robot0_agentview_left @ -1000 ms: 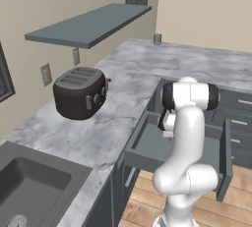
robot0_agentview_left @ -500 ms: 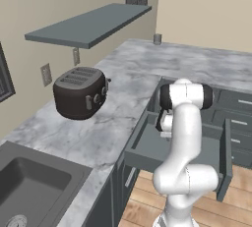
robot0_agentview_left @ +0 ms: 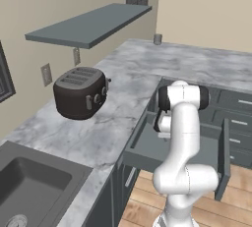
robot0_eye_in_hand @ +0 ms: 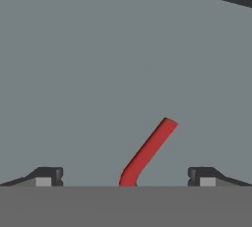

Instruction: Take a straw from the drawer in front and place it inside the glass cup on the dining counter.

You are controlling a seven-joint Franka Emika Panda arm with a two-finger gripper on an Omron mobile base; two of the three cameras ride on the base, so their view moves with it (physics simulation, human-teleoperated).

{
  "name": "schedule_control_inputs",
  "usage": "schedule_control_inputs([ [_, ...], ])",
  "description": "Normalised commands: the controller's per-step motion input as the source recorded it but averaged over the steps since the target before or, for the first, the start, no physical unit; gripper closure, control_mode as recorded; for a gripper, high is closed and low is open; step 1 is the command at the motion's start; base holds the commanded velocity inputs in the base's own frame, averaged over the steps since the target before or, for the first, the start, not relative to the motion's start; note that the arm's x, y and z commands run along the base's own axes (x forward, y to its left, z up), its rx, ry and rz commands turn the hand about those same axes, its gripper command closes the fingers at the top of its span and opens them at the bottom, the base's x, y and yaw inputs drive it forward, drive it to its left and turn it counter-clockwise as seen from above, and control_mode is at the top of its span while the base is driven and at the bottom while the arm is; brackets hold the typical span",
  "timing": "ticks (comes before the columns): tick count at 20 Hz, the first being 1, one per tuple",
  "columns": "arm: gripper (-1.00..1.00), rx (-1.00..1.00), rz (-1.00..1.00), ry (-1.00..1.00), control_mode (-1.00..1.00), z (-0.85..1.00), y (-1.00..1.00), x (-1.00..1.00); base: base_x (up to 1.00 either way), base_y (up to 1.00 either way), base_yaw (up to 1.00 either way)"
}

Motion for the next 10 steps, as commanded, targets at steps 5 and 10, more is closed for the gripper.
schedule_control_inputs([
  [5, 1.0, 0.0, -0.03, 0.0, -1.0, -0.42, -0.05, 0.02, 0.0, 0.0, 0.0],
  [10, 1.0, 0.0, -0.04, 0.0, -1.0, -0.33, -0.29, -0.09, 0.0, 0.0, 0.0],
])
